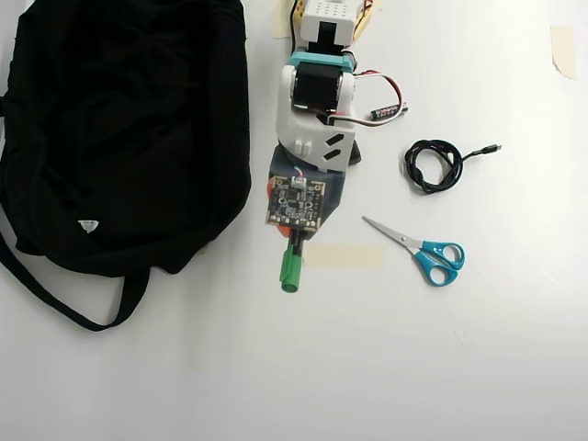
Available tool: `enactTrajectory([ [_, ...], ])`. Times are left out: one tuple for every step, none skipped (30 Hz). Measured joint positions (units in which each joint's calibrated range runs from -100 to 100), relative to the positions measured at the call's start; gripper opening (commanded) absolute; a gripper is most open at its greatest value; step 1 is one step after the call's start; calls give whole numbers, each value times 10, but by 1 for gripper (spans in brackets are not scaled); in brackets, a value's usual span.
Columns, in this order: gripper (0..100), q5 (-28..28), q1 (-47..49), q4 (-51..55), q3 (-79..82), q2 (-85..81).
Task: Put the green marker into the black bag
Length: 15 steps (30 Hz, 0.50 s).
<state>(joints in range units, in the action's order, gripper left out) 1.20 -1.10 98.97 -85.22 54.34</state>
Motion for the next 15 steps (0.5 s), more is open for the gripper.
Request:
enactTrajectory([
  [2,1,0,0,0,0],
  [2,2,-1,0,0,0],
  [2,2,-1,0,0,0],
  [2,2,-1,0,0,0],
  [2,2,0,0,1,0],
  [2,2,1,0,6,-2],
  [2,2,1,0,16,-6],
  [2,2,1,0,28,-11],
  [2,2,-1,-1,44,-21],
  [2,2,-1,-4,64,-34],
  [2,2,-1,-13,89,-50],
  [2,2,-1,-24,116,-70],
  [2,2,-1,-38,148,-92],
  [2,2,-1,-52,182,-115],
  [2,2,-1,-68,219,-136],
])
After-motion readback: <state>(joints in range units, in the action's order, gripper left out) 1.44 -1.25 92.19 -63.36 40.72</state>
